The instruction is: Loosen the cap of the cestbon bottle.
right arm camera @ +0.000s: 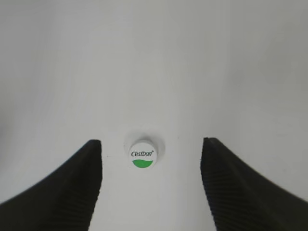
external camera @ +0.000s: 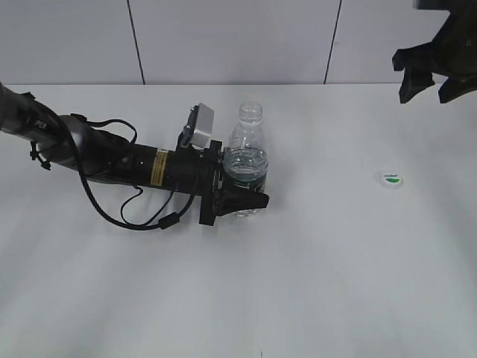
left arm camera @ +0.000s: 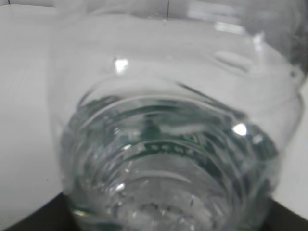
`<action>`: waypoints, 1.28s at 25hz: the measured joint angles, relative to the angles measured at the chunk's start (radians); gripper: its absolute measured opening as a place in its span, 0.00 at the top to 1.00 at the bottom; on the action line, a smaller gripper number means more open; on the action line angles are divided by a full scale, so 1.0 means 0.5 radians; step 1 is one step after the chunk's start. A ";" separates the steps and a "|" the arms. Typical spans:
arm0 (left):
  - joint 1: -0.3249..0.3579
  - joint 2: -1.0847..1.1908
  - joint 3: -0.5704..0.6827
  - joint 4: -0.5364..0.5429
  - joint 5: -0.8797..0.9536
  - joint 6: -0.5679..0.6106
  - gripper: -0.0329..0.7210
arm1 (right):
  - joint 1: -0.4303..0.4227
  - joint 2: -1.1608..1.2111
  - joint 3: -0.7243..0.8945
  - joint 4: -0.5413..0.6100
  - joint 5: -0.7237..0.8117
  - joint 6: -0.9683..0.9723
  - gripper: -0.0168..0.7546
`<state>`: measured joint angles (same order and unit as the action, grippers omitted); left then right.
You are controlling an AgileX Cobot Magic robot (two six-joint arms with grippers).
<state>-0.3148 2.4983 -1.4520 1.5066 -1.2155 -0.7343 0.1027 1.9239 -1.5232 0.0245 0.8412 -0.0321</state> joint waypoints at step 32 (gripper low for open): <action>0.000 -0.030 0.000 0.020 0.009 -0.169 0.18 | 0.000 -0.124 -0.002 -0.032 0.040 0.002 0.34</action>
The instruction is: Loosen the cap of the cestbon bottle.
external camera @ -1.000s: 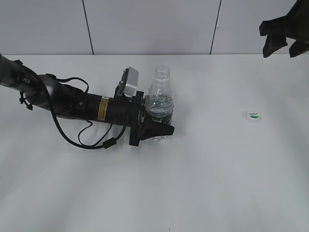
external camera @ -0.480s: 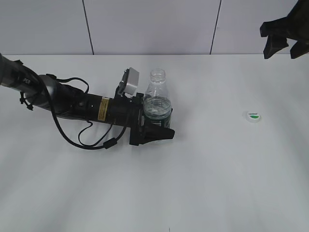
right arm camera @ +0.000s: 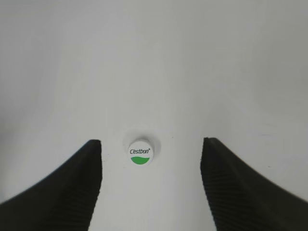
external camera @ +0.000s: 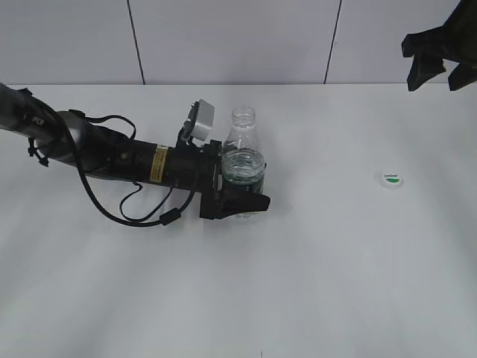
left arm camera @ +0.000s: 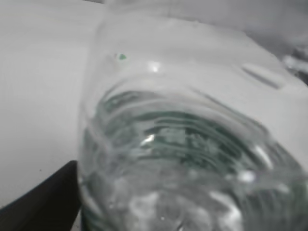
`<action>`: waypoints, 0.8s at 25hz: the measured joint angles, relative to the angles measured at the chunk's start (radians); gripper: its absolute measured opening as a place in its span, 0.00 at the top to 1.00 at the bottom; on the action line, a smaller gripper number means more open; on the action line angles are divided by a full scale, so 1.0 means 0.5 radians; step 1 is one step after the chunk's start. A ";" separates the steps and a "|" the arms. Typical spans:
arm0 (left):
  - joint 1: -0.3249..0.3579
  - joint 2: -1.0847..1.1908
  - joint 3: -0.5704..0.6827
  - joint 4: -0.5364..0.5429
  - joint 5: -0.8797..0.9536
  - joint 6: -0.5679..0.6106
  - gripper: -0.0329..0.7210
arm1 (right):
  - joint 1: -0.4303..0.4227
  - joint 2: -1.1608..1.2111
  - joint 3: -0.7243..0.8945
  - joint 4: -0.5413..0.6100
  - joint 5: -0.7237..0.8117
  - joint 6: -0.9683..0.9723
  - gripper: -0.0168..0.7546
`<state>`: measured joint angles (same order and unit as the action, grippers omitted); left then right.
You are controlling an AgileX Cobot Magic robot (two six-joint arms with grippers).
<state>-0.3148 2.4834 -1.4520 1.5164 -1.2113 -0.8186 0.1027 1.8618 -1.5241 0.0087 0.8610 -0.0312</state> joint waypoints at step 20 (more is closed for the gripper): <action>0.039 -0.353 0.000 0.070 0.000 -0.339 0.18 | 0.000 0.000 0.000 0.007 0.011 0.000 0.34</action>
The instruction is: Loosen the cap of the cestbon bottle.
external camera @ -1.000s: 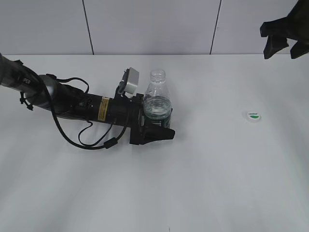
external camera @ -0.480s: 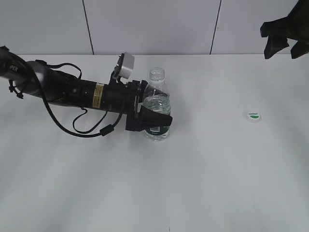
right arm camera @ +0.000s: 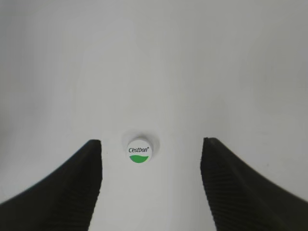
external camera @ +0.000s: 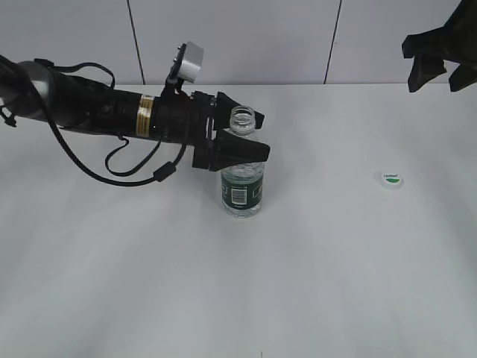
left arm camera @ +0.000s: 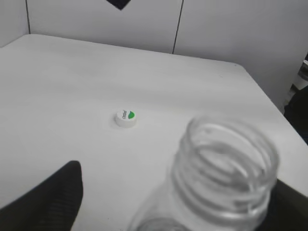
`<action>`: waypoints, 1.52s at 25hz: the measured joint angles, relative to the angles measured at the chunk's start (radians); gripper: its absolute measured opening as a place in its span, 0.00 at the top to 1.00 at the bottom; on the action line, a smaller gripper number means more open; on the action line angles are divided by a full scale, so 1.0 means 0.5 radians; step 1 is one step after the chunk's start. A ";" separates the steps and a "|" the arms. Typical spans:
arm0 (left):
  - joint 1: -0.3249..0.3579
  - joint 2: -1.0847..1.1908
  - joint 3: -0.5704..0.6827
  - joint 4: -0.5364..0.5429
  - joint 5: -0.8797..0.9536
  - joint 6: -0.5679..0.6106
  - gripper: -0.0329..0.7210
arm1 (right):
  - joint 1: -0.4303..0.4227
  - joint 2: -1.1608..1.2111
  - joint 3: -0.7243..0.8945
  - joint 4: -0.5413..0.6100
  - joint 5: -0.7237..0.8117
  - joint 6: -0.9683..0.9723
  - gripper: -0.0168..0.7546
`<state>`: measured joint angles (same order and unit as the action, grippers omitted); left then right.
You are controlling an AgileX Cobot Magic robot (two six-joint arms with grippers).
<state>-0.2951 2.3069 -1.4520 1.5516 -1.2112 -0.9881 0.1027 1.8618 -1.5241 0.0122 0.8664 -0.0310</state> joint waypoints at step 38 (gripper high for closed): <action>0.382 -0.494 0.000 0.011 0.312 -0.863 0.18 | 0.000 -0.018 -0.338 0.060 0.691 -0.032 0.34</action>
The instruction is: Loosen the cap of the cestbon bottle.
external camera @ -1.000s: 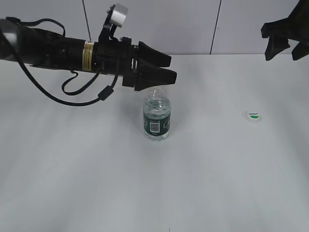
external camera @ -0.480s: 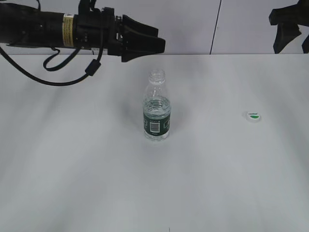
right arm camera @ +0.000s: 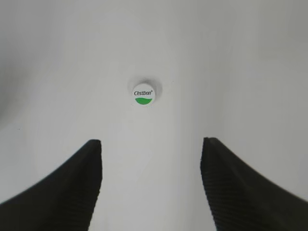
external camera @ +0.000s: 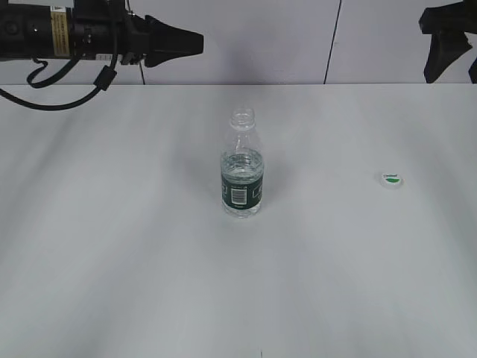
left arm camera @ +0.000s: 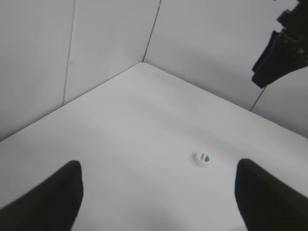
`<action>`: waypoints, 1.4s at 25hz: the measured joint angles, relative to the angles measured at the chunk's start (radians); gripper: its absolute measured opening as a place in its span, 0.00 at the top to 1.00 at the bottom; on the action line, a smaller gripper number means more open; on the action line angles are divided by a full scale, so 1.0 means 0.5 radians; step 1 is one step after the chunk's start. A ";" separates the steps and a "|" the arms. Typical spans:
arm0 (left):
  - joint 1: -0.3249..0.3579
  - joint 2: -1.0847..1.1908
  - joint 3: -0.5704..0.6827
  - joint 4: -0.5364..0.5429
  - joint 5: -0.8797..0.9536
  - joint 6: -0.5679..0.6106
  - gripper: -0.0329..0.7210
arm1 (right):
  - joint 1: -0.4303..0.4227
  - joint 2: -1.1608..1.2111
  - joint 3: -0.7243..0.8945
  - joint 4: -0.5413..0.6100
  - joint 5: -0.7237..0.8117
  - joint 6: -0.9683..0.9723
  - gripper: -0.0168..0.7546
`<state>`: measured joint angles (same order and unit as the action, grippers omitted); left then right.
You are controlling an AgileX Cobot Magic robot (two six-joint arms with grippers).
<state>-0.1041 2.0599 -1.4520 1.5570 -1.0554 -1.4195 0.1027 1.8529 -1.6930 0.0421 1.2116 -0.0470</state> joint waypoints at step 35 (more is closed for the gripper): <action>0.031 -0.057 0.000 0.126 0.526 -0.177 0.18 | 0.515 -1.629 1.360 -0.012 -0.149 0.078 0.34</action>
<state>-0.0888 2.0316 -1.4520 1.6198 -0.7922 -1.5080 0.3601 1.0382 -1.0128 0.0360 1.1373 -0.0080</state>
